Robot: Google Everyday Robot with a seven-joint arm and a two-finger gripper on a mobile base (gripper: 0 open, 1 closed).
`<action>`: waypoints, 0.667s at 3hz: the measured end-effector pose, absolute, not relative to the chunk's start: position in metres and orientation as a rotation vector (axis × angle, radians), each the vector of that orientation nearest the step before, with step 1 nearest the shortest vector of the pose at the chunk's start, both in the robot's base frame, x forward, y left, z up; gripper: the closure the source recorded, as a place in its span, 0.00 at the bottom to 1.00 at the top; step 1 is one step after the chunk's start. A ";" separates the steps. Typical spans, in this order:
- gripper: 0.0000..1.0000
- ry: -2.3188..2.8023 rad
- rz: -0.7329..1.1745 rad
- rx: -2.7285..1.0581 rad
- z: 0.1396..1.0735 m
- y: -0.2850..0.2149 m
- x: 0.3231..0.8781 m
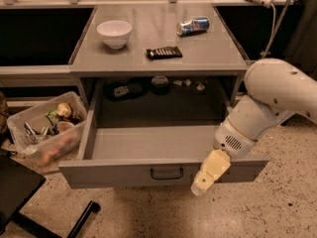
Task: Open top drawer
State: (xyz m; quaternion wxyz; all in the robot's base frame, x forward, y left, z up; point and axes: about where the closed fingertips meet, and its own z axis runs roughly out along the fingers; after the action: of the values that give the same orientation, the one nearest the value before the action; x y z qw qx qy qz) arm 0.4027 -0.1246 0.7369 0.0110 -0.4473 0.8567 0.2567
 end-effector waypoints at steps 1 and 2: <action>0.00 2.724 0.809 -1.359 0.742 -0.137 0.398; 0.00 2.689 0.776 -1.410 0.740 -0.128 0.402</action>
Offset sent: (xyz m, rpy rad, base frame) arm 0.0090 0.0078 0.0000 -0.0235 -0.0470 0.0448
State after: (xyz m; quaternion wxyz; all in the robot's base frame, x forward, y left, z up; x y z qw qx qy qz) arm 0.4021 -0.1283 0.7405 0.0039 -0.4499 0.8581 0.2475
